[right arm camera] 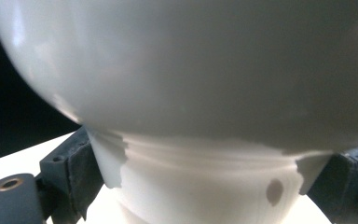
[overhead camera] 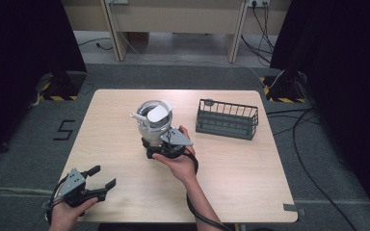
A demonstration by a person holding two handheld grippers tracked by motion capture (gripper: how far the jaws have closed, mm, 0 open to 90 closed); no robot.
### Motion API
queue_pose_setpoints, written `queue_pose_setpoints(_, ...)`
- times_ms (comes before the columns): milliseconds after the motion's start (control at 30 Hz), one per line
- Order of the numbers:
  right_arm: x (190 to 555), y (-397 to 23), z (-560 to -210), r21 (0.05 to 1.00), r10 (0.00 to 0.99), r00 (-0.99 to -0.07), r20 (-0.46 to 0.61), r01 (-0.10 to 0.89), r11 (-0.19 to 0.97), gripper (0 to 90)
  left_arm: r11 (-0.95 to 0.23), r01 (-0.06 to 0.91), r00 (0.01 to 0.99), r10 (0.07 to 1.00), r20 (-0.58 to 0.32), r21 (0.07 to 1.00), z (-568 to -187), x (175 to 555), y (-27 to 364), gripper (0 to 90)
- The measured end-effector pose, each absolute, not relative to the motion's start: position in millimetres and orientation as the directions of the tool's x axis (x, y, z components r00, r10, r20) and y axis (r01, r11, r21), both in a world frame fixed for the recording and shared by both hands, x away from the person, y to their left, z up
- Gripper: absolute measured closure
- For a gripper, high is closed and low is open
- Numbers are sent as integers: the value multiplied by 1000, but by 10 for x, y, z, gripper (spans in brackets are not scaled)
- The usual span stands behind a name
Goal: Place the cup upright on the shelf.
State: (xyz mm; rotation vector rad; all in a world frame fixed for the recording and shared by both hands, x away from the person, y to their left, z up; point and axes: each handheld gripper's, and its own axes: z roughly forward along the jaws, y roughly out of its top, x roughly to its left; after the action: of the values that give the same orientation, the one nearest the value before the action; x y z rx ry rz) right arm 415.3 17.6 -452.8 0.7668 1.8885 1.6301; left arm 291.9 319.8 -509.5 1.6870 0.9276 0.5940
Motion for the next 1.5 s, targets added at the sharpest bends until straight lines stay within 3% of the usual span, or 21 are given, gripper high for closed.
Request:
queue_pose_setpoints(933, 4265, -171, -4386, 986, 799, -601, -7, 127, 105, 114, -122, 285, 573, 817, -67, 951, -5094, 2917, 3194, 168)
queue_pose_setpoints(1500, 4379, -468, -4304, 981, 871, -491, 7, 174, 90, 114, -114, 289, 573, 816, -76, 950, -5098, 2921, 3191, 170)
